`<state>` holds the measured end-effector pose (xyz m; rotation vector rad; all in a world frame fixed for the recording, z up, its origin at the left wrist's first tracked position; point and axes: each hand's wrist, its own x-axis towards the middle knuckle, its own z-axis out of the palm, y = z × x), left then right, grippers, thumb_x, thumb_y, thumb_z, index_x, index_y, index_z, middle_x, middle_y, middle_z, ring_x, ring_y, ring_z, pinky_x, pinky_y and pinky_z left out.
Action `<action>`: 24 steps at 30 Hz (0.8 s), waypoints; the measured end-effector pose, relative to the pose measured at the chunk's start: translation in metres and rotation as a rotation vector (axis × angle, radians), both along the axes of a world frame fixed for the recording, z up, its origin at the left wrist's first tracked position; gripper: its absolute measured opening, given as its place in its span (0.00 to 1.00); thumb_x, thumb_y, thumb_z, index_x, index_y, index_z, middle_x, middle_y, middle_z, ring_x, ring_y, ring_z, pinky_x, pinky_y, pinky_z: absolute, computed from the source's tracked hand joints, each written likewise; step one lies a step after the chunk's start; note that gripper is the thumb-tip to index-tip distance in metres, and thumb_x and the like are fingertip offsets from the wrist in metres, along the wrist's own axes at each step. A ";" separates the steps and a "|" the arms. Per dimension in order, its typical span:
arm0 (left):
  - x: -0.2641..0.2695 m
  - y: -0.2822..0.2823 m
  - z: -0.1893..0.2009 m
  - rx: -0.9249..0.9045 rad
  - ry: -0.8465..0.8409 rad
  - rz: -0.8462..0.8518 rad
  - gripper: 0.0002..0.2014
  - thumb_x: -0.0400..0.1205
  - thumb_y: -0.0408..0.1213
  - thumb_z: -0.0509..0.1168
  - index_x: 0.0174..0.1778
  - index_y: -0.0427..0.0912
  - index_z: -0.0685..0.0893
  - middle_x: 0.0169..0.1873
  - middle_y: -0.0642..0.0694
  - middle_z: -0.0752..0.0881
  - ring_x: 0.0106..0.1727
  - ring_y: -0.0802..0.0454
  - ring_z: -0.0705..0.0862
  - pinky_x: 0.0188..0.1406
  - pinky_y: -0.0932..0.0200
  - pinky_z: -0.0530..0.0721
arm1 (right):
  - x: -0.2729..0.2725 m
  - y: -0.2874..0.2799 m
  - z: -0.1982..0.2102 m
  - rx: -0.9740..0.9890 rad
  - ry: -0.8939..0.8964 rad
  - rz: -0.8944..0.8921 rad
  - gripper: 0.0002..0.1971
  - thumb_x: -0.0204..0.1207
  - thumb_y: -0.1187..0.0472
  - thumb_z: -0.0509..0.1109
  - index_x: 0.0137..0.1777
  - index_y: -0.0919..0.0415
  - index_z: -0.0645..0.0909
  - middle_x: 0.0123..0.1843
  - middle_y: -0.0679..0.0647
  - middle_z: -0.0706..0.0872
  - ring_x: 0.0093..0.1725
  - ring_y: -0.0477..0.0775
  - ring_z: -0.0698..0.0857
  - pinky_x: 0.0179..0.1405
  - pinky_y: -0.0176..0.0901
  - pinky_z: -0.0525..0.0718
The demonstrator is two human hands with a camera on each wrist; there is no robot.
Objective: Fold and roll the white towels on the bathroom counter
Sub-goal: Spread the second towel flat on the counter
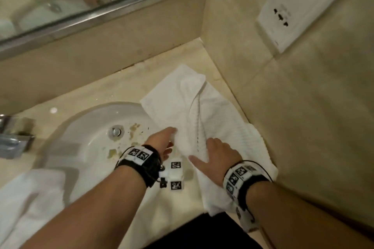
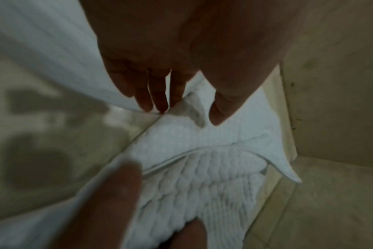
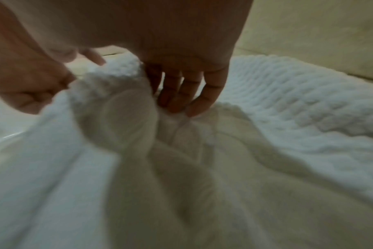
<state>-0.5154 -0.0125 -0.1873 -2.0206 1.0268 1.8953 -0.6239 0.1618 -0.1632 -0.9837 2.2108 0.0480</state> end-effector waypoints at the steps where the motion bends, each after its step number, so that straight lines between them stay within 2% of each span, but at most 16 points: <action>1: 0.002 0.008 -0.003 0.007 0.033 -0.041 0.23 0.77 0.54 0.75 0.59 0.39 0.87 0.50 0.42 0.89 0.48 0.45 0.85 0.49 0.50 0.84 | 0.009 -0.003 0.000 0.040 0.027 0.015 0.45 0.67 0.18 0.52 0.73 0.51 0.65 0.66 0.49 0.74 0.62 0.57 0.78 0.60 0.55 0.80; 3: 0.000 0.015 -0.010 -0.141 0.033 -0.139 0.22 0.81 0.51 0.73 0.64 0.39 0.83 0.59 0.41 0.88 0.56 0.42 0.86 0.63 0.44 0.86 | 0.022 -0.006 -0.004 0.062 0.041 -0.003 0.43 0.71 0.25 0.61 0.76 0.55 0.59 0.69 0.53 0.72 0.63 0.58 0.77 0.59 0.53 0.81; 5: -0.005 0.010 -0.005 -0.230 0.063 -0.148 0.17 0.82 0.47 0.72 0.64 0.46 0.82 0.63 0.43 0.88 0.61 0.40 0.86 0.68 0.40 0.85 | 0.025 -0.008 -0.004 0.030 -0.008 -0.048 0.34 0.75 0.37 0.65 0.73 0.56 0.60 0.67 0.55 0.74 0.59 0.58 0.81 0.54 0.50 0.84; 8: -0.014 -0.009 0.005 -0.277 0.107 -0.095 0.20 0.77 0.47 0.73 0.63 0.47 0.83 0.62 0.44 0.88 0.62 0.39 0.86 0.67 0.40 0.85 | 0.010 -0.019 0.009 -0.045 -0.173 -0.127 0.29 0.76 0.41 0.66 0.72 0.52 0.65 0.62 0.54 0.82 0.53 0.58 0.84 0.54 0.51 0.85; 9: -0.017 -0.019 0.012 -0.299 0.122 -0.101 0.18 0.77 0.47 0.72 0.61 0.47 0.83 0.61 0.43 0.89 0.60 0.38 0.87 0.66 0.39 0.86 | 0.004 -0.027 0.016 -0.077 -0.198 -0.125 0.28 0.75 0.41 0.67 0.71 0.51 0.66 0.60 0.52 0.84 0.53 0.57 0.85 0.54 0.51 0.85; 12: -0.031 -0.062 0.030 -0.393 0.157 -0.123 0.14 0.80 0.46 0.71 0.58 0.43 0.83 0.59 0.35 0.90 0.59 0.32 0.88 0.63 0.33 0.87 | -0.016 -0.060 0.036 -0.204 -0.220 -0.176 0.23 0.73 0.41 0.68 0.64 0.46 0.68 0.52 0.48 0.84 0.45 0.51 0.84 0.45 0.46 0.84; 14: -0.040 -0.094 0.042 -0.449 0.186 -0.060 0.16 0.80 0.43 0.71 0.61 0.39 0.83 0.62 0.30 0.88 0.62 0.30 0.88 0.62 0.32 0.87 | -0.027 -0.080 0.044 -0.287 -0.203 -0.242 0.18 0.74 0.44 0.68 0.60 0.46 0.70 0.49 0.46 0.85 0.42 0.50 0.84 0.41 0.45 0.84; 16: -0.045 -0.125 0.050 -0.523 0.217 0.017 0.18 0.83 0.40 0.70 0.68 0.37 0.82 0.64 0.33 0.88 0.58 0.37 0.90 0.60 0.40 0.90 | -0.036 -0.091 0.048 -0.359 -0.107 -0.319 0.18 0.76 0.48 0.67 0.64 0.47 0.71 0.48 0.45 0.85 0.42 0.51 0.85 0.42 0.47 0.86; 17: -0.044 -0.138 0.053 -0.539 0.236 0.059 0.19 0.84 0.39 0.68 0.70 0.37 0.81 0.64 0.35 0.88 0.55 0.41 0.90 0.56 0.46 0.91 | -0.041 -0.094 0.048 -0.379 -0.052 -0.360 0.19 0.78 0.50 0.66 0.67 0.47 0.70 0.50 0.46 0.85 0.43 0.52 0.86 0.44 0.48 0.86; 19: -0.037 -0.150 0.056 -0.526 0.295 0.113 0.20 0.84 0.42 0.67 0.72 0.44 0.81 0.59 0.42 0.90 0.56 0.44 0.90 0.49 0.51 0.90 | -0.047 -0.087 0.040 -0.355 -0.023 -0.452 0.21 0.80 0.52 0.65 0.72 0.49 0.67 0.57 0.49 0.84 0.48 0.55 0.86 0.49 0.50 0.86; 21: -0.026 -0.139 0.056 -0.480 0.262 0.014 0.15 0.83 0.48 0.69 0.64 0.48 0.84 0.54 0.47 0.88 0.55 0.46 0.89 0.52 0.50 0.87 | -0.044 -0.064 0.027 -0.263 -0.051 -0.468 0.21 0.81 0.52 0.64 0.72 0.51 0.69 0.65 0.52 0.82 0.55 0.57 0.85 0.55 0.49 0.83; 22: -0.018 -0.125 0.054 -0.438 0.224 -0.043 0.12 0.84 0.49 0.70 0.58 0.48 0.84 0.53 0.47 0.87 0.53 0.47 0.87 0.52 0.50 0.86 | -0.039 -0.047 0.020 -0.209 -0.024 -0.421 0.20 0.81 0.52 0.64 0.72 0.52 0.71 0.68 0.54 0.80 0.59 0.58 0.83 0.58 0.49 0.82; 24: -0.003 -0.091 0.047 -0.304 0.132 -0.119 0.12 0.84 0.50 0.71 0.53 0.45 0.84 0.53 0.44 0.87 0.48 0.48 0.86 0.47 0.52 0.85 | -0.026 -0.010 0.009 -0.142 0.056 -0.298 0.21 0.82 0.51 0.63 0.74 0.52 0.72 0.74 0.54 0.74 0.68 0.58 0.77 0.66 0.50 0.78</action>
